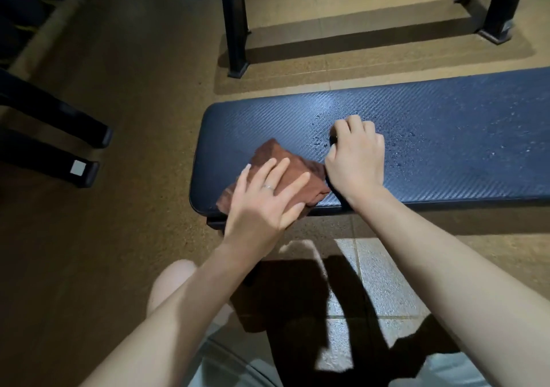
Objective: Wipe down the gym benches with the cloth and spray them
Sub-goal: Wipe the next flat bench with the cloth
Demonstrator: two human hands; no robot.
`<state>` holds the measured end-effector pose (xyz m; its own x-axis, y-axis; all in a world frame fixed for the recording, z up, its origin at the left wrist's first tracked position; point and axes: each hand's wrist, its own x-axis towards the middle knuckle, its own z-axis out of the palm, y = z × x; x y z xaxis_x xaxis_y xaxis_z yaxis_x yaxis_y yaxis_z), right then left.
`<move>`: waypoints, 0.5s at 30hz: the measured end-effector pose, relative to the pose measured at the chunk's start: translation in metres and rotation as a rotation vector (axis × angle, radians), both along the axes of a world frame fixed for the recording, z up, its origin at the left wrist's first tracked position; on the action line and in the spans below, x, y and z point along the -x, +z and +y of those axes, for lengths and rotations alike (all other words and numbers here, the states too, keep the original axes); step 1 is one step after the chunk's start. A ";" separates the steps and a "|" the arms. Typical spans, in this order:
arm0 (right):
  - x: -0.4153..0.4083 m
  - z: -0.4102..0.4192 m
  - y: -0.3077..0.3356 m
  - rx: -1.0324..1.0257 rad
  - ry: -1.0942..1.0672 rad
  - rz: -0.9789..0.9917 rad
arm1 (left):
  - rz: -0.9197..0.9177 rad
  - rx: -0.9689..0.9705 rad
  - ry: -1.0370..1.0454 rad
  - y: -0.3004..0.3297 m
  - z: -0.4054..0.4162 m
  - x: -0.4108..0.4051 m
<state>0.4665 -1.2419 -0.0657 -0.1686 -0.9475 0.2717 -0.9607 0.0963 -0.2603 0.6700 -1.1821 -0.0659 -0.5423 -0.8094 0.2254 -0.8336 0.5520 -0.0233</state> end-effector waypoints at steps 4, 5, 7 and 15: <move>0.018 0.008 0.006 -0.035 0.157 0.080 | -0.136 -0.042 -0.123 -0.002 -0.003 -0.028; 0.026 0.013 0.004 -0.025 0.172 0.109 | -0.167 -0.066 -0.135 0.001 -0.002 -0.045; 0.042 0.026 -0.002 0.023 0.156 0.107 | -0.195 -0.094 -0.093 0.006 -0.004 -0.077; 0.042 0.033 -0.009 0.186 0.071 -0.021 | -0.123 0.026 -0.094 -0.007 -0.002 0.010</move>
